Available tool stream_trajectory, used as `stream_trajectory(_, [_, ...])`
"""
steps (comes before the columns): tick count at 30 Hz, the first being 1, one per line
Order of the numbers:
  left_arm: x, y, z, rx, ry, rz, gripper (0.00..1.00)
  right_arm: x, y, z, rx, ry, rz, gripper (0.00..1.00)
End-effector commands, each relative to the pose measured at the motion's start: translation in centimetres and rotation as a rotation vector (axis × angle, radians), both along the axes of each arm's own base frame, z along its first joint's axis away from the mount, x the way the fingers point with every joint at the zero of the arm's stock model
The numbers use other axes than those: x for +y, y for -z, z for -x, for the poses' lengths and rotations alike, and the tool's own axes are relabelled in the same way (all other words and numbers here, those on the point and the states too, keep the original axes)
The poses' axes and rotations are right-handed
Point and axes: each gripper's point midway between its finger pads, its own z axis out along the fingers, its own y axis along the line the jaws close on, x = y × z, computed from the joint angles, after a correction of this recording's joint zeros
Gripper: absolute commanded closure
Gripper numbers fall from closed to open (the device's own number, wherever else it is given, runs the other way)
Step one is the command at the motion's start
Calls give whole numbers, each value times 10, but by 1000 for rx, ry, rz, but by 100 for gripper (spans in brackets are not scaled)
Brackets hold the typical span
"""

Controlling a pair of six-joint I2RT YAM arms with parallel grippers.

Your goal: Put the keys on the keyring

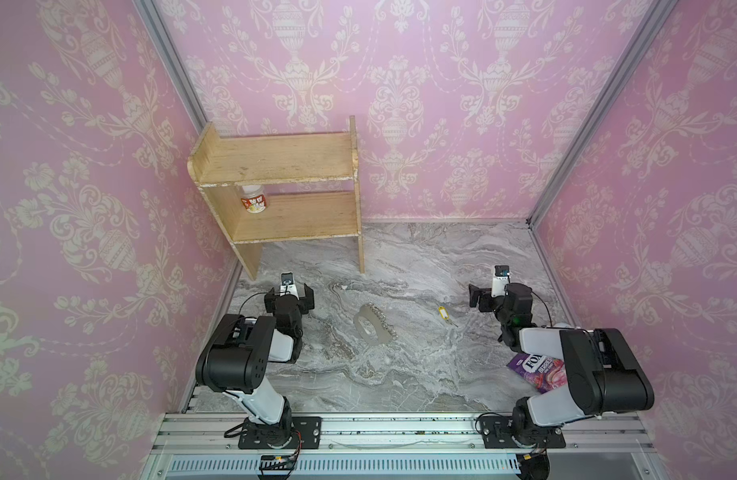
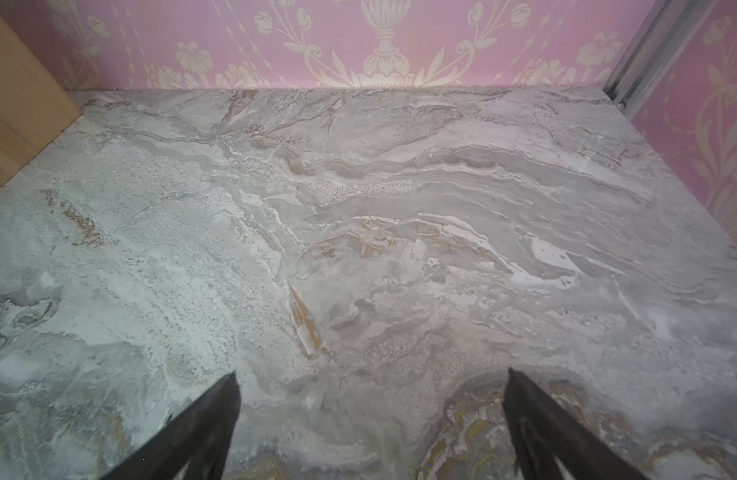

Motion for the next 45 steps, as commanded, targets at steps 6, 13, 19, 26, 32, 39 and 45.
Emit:
stream_trajectory(6, [1,1,-3,5,0,23,1,3,-5,-3,-10,-9,-5,0])
stream_trajectory(13, [1,1,-3,4,0,23,1,3,-5,-3,-10,-9,-5,0])
stream_trajectory(19, [1,1,-3,4,-1,23,1,3,-5,-3,-9,-9,-5,0])
stream_trajectory(26, [1,0,-4,4,0,23,1,3,-5,-3,-8,-9,-5,0])
stream_trajectory(32, [1,0,-4,4,-1,23,1,4,-5,-3,-9,-10,-5,0])
stream_trajectory(39, [0,0,-3,2,3,23,1,5,-9,-3,-19,-17,-4,0])
stream_trajectory(45, [-35,-40,-5,48,158,-52,1,19,-51,-7,183,-14,14,0])
